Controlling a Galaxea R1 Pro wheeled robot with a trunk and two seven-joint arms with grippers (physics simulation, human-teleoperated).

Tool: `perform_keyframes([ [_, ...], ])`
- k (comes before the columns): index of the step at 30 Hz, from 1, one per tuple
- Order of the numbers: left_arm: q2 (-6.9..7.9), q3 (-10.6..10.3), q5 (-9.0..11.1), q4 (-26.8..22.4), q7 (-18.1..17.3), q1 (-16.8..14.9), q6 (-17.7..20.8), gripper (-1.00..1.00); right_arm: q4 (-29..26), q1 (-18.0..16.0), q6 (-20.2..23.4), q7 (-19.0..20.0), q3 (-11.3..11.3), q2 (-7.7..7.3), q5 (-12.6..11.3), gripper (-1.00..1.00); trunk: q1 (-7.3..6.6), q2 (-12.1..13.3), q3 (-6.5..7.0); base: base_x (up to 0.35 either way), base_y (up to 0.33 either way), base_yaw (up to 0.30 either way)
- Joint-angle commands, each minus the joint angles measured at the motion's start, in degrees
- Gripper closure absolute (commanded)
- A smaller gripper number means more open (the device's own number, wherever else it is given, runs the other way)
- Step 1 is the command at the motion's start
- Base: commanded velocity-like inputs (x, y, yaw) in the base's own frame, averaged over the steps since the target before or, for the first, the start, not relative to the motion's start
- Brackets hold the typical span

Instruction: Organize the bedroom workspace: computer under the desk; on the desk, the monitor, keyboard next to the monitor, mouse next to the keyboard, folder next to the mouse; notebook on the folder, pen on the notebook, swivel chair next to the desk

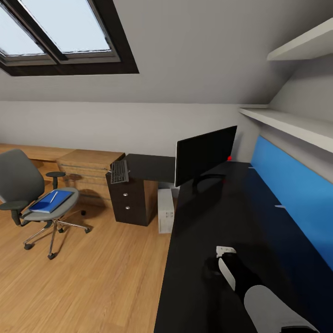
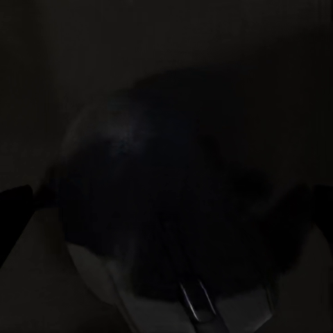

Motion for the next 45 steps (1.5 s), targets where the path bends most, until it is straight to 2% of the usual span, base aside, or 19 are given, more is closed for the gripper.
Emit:
perform_keyframes([
  [1,0.06,-0.43,0.56,-0.01,0.37,-0.03,-0.21,-1.0,0.26,0.02,-0.05,-0.21,0.02,-0.01,-1.38,-1.0,0.24,-0.44,-0.26,0.0,0.0,0.0],
  [32,0.06,-0.43,0.56,-0.02,0.37,-0.03,-0.21,-1.0,0.34,0.02,-0.05,-0.22,0.16,0.03,-1.33,-1.0,0.46,-0.84,-0.44,0.0,0.0,0.0],
  [33,0.06,-0.44,0.56,-0.01,0.37,-0.03,-0.21,-1.0,0.33,0.02,-0.05,-0.21,0.17,0.03,-1.34,1.0,0.46,-0.84,-0.44,0.0,0.0,0.0],
  [45,0.06,-0.44,0.56,-0.02,0.37,-0.04,-0.21,-1.0,0.17,0.02,-0.05,-0.15,0.4,0.03,-1.46,1.0,0.46,-0.84,-0.44,0.0,0.0,0.0],
])
